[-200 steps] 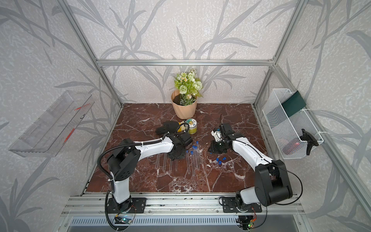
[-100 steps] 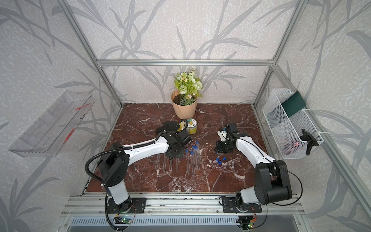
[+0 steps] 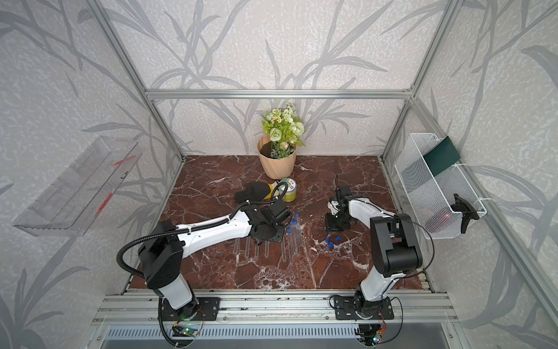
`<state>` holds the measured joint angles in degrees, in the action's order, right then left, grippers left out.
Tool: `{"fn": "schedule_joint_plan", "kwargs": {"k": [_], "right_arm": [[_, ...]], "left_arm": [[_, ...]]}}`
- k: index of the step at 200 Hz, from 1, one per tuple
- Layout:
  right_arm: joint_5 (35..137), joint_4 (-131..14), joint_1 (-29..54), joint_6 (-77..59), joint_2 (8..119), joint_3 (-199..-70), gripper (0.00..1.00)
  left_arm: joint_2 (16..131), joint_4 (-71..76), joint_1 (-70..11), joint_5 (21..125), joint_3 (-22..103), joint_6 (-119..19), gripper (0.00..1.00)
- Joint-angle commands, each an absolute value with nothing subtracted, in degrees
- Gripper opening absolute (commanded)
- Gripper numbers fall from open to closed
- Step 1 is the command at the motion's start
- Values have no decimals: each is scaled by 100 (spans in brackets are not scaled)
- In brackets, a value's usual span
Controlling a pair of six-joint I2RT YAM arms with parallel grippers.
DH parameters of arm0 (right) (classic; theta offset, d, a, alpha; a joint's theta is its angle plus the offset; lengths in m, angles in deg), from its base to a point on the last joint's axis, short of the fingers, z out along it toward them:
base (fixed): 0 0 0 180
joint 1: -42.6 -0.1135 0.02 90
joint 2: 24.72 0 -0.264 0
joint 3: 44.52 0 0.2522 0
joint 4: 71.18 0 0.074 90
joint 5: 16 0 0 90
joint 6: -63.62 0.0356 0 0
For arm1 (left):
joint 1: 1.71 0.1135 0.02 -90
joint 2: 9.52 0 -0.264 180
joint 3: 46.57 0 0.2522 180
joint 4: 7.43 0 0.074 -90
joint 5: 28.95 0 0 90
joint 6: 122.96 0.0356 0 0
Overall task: Remove stoppers from test tubes
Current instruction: Place the stopper at the center of the board.
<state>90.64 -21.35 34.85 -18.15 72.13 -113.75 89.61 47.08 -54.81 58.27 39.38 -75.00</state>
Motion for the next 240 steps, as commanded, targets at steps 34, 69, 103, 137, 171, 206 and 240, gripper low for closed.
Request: {"fn": "schedule_joint_plan", "kwargs": {"k": [34,69,103,137,171,206,240], "right_arm": [[8741,-2243,3498,-1915,7547,-11477,15],[8675,-2228,3495,-1919,7491,-11466,21],[8591,-2209,3495,-1952,7424,-11459,25],[8561,-2163,3495,-1941,7348,-11474,27],[8562,-1969,3487,-1955,6978,-11606,31],[8697,-1718,3445,-1938,6400,-11625,42],[9083,-1707,3279,-1871,5689,-11376,54]], "left_arm": [[8632,4466,-5506,6091,3783,-7475,50],[8713,4462,-5506,6169,3800,-7521,50],[8853,4548,-5506,6167,3886,-7583,50],[9018,4603,-5506,6194,4000,-7616,50],[9266,4763,-5498,6184,4216,-7664,50],[9510,4762,-5480,6241,4348,-7722,48],[9824,5053,-5445,6054,4639,-7752,46]]}}
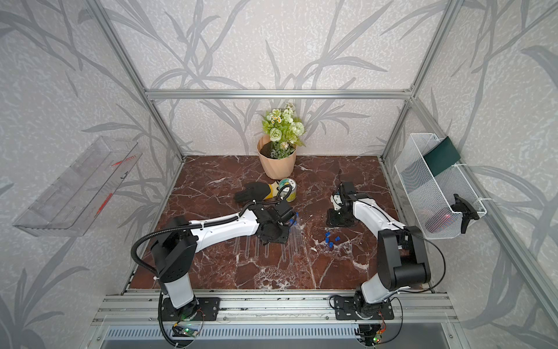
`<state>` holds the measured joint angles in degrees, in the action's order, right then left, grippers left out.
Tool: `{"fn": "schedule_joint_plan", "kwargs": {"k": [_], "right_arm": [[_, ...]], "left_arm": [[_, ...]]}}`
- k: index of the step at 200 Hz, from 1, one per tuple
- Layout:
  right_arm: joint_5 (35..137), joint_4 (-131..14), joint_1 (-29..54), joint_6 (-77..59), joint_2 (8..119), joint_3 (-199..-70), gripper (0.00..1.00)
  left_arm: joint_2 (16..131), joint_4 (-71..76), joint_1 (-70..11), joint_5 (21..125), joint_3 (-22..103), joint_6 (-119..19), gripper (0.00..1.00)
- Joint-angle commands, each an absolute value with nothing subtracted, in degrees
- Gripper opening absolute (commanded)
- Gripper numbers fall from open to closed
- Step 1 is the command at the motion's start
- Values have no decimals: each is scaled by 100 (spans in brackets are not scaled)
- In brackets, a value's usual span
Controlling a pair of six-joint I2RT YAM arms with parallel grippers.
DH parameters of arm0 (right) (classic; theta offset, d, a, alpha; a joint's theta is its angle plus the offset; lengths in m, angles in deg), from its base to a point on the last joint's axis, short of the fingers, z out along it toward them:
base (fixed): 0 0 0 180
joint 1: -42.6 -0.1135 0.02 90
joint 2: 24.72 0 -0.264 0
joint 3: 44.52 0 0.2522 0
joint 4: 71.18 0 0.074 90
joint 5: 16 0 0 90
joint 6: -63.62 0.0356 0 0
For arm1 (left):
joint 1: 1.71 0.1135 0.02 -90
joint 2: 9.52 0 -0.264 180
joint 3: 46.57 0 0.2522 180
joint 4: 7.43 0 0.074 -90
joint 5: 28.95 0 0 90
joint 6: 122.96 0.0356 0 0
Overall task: Remove stoppers from test tubes
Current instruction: Place the stopper at the center of the board, then pick up the test tube at the center of the board.
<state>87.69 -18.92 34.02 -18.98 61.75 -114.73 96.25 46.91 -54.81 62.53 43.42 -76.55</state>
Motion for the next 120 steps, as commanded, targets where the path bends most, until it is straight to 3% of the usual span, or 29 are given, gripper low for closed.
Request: {"fn": "schedule_joint_plan", "kwargs": {"k": [1,76,120], "right_arm": [[9103,-1712,3268,-1868,5673,-11371,54],[9758,-2065,3210,-1740,5103,-10852,79],[9800,-2117,3214,-1700,5102,-10837,85]], "left_arm": [[9837,5058,-5445,6053,4647,-7752,46],[10382,5229,-5383,5980,4982,-7816,43],[10717,5273,-5400,5965,5213,-7726,42]]}}
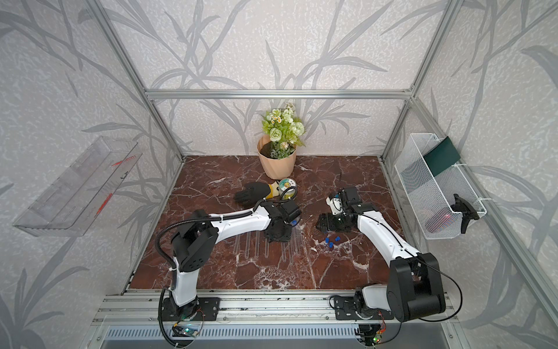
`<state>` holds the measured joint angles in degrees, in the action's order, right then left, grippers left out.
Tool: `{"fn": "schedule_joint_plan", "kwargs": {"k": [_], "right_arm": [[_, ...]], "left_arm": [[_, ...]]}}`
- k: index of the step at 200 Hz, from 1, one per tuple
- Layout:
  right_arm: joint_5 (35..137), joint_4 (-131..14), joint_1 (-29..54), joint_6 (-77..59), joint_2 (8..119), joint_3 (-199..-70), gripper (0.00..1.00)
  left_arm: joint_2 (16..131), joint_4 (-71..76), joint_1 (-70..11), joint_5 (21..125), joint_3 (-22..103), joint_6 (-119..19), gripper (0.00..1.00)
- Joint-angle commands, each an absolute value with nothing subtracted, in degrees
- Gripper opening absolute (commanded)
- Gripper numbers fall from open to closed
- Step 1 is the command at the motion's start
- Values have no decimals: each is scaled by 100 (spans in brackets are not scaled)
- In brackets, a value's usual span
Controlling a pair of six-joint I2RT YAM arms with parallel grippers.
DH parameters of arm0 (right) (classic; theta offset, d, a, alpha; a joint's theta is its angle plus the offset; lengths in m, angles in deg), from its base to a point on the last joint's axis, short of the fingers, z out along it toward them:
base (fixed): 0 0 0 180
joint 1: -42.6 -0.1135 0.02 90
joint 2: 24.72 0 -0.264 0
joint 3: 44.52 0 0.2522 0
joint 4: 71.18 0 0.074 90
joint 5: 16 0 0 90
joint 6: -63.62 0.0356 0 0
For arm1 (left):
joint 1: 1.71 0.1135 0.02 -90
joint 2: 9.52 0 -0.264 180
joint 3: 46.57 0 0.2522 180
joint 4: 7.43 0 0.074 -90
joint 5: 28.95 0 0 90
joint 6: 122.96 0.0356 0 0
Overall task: Remove stoppers from test tubes
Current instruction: Pick up the test tube at the center of the board.
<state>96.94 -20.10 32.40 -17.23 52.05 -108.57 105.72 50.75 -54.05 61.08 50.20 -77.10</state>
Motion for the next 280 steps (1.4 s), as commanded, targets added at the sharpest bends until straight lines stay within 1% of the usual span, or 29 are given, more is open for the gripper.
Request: {"fn": "schedule_joint_plan", "kwargs": {"k": [1,61,99,118,153,215,251,280], "right_arm": [[9799,-2115,3214,-1694,5103,-10838,85],[9686,-2055,3214,-1697,5207,-10932,85],[9667,-2042,3214,-1668,5278,-11003,87],[9676,-2052,3214,-1653,5332,-11018,87],[9667,-2069,3214,-1627,5334,-11040,87],[9657,-2050,3214,-1625,5254,-11023,87],[9832,-2097,3232,-1553,5205,-10966,88],[10215,-2337,3232,-1426,5123,-10820,88]], "left_arm": [[10718,5273,-5400,5969,5211,-7726,42],[10876,5475,-5401,5930,5162,-7660,37],[10804,5451,-5410,5926,5031,-7629,27],[10799,5408,-5418,5964,4978,-7603,20],[10794,5370,-5445,5991,4911,-7570,15],[10684,5398,-5445,5982,4943,-7576,9],[10260,5273,-5437,5875,4915,-7524,8],[9717,4876,-5445,5848,4571,-7488,8]]}}
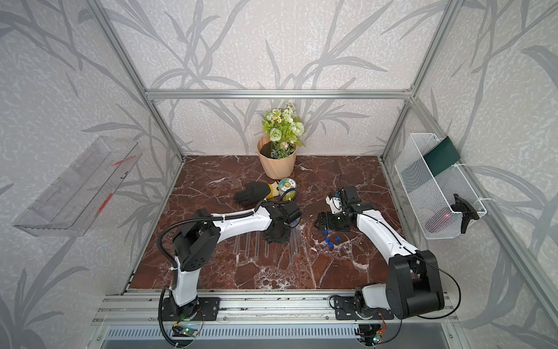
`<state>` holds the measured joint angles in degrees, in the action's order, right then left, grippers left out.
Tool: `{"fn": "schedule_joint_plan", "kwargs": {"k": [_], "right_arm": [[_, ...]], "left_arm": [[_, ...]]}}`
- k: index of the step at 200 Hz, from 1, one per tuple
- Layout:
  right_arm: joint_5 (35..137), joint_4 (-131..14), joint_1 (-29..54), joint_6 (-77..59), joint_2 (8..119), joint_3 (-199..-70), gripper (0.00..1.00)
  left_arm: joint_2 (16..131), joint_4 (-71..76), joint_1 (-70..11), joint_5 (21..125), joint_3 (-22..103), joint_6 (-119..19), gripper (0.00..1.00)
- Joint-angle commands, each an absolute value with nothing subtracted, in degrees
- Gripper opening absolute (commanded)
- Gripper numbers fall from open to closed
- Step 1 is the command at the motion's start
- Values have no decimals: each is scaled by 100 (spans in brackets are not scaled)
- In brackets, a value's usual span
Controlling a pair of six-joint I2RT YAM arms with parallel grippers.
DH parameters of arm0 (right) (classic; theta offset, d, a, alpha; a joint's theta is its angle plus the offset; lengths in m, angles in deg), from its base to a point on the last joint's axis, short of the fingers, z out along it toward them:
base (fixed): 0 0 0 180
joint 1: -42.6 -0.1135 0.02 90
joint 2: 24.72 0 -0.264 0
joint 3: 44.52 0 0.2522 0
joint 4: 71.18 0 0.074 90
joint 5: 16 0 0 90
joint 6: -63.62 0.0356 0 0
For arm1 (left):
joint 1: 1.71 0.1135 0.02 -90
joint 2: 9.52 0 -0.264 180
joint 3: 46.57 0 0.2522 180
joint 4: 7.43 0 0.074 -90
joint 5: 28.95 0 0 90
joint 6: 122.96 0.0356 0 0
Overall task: Remove stoppers from test tubes
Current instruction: Pick up the test tube at the center of the board, then open the stopper on the test tube.
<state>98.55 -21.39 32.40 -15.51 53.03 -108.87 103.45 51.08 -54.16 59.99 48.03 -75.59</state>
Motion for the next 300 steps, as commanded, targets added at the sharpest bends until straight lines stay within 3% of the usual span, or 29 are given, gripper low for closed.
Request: {"fn": "schedule_joint_plan", "kwargs": {"k": [1,66,120,150,202,300], "right_arm": [[10231,-2348,3236,-1417,5122,-10816,88],[11751,-3520,3184,-750,4968,-10337,88],[12251,-4526,2719,-84,5130,-10086,85],[12323,-5265,2588,473,5134,-9858,75],[12242,-5310,2341,473,5225,-9890,58],[12038,-5573,2023,653,5420,-10068,37]], "left_arm": [[9700,4860,-5445,5849,4548,-7488,8],[8154,3107,-5515,6520,3150,-7105,7],[7802,2338,-5541,7200,2724,-7149,7],[7732,2113,-5549,7318,2601,-7240,7],[7669,1911,-5550,7465,2490,-7321,7],[7683,1831,-5559,7607,2476,-7325,6]]}}
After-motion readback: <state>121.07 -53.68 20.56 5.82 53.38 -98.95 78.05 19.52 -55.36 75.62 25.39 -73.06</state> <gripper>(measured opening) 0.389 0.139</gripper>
